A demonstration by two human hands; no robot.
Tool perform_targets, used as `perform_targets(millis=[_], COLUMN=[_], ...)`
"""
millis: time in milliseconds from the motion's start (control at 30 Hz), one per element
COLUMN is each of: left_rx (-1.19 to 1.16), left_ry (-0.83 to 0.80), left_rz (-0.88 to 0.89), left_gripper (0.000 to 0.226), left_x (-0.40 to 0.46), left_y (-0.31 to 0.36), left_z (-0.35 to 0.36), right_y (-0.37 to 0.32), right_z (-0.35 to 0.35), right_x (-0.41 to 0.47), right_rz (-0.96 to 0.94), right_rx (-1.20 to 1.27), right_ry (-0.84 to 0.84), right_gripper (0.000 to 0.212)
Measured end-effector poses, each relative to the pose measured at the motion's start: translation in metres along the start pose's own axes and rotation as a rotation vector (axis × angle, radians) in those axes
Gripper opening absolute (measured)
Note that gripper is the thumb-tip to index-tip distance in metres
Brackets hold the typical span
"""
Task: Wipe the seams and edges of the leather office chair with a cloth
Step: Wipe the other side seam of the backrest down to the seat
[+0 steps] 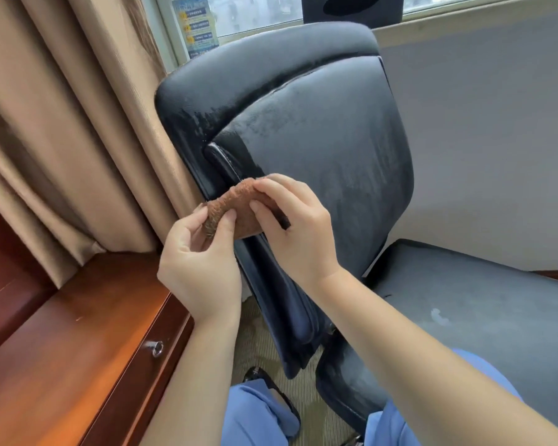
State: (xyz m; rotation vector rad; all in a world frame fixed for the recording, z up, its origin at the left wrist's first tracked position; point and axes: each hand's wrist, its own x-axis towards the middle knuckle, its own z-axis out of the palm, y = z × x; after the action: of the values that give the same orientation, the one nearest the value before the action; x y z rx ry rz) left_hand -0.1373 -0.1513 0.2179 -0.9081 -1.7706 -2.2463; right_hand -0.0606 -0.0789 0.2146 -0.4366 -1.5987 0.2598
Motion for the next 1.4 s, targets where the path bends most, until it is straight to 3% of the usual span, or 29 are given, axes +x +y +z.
perform_targets(millis=[167, 300, 467, 600, 700, 833, 1200, 1400], left_rx=[0.051, 0.025, 0.02, 0.134, 0.146, 0.138, -0.031, -0.005], left_ry=[-0.034, -0.014, -0.024, -0.052, -0.089, -0.091, -0.007, -0.025], left_rz=[-0.14, -0.194, -0.039, 0.117, 0.026, -0.132, -0.032, -0.302], left_gripper=[0.023, 0.025, 0.023, 0.018, 0.017, 0.032, 0.019, 0.022], left_x=[-0.053, -0.058, -0.031, -0.035, -0.062, -0.089, -0.044, -0.089], left_y=[-0.033, -0.035, -0.016, -0.031, -0.051, -0.06, -0.025, -0.058], left_z=[-0.012, -0.011, -0.003, -0.004, -0.009, -0.012, 0.008, -0.001], right_y=[0.016, 0.012, 0.002, 0.013, 0.021, 0.022, 0.014, 0.021], right_z=[-0.016, -0.017, -0.013, -0.018, -0.025, -0.028, -0.008, -0.019], right_x=[-0.073, -0.074, -0.03, -0.049, -0.091, -0.125, -0.042, -0.124], right_rz=[-0.018, -0.004, 0.025, 0.061, 0.1, 0.157, 0.131, 0.228], right_rx=[-0.092, -0.093, -0.035, -0.048, -0.051, -0.082, -0.028, -0.112], right_ry=[-0.048, -0.044, 0.008, -0.019, 0.006, 0.003, 0.064, 0.067], right_gripper=[0.018, 0.016, 0.017, 0.02, 0.021, 0.019, 0.019, 0.022])
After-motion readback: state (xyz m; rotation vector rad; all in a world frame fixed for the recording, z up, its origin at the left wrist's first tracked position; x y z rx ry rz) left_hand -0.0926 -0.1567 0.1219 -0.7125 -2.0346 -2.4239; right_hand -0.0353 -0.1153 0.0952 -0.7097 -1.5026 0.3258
